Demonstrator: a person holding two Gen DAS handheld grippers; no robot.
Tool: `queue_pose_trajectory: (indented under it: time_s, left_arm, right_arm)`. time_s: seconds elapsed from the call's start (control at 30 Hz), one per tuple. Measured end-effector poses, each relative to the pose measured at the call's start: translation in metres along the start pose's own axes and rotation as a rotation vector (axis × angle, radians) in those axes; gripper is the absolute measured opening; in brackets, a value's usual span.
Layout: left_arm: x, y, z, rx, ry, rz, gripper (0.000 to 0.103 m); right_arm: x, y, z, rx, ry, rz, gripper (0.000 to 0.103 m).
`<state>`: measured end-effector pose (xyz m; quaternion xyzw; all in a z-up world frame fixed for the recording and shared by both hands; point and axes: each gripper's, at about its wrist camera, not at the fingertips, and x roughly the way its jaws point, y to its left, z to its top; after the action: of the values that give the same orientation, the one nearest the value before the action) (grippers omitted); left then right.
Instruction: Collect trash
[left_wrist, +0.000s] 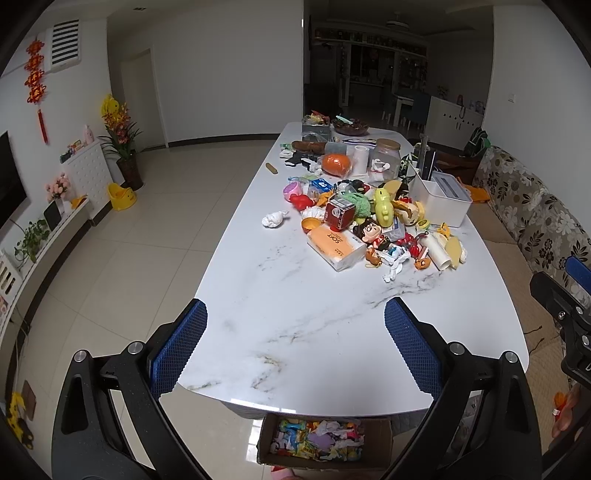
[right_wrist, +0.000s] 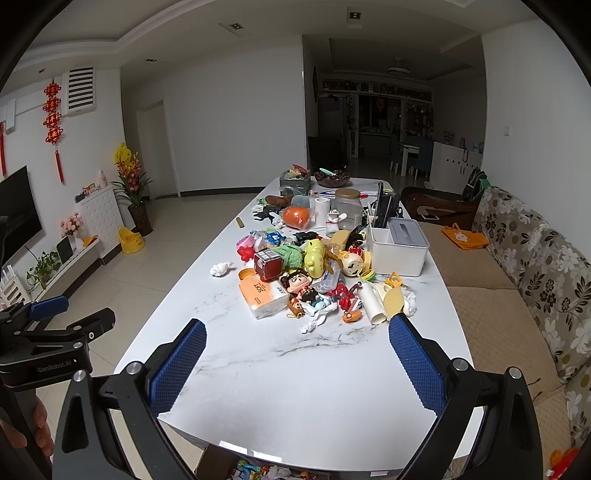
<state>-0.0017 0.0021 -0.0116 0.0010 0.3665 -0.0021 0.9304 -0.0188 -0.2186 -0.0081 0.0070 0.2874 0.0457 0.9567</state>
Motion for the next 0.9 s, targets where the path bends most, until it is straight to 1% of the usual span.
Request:
queue_pose_trajectory:
  time_s: [0.9]
  left_arm:
    - [0.0006, -0.0009, 0.0011, 0.002, 0.002, 0.003, 0.094]
  right_arm:
    - [0.0021, 0.0002, -0.002, 0.0, 0.004, 0.001, 0.098]
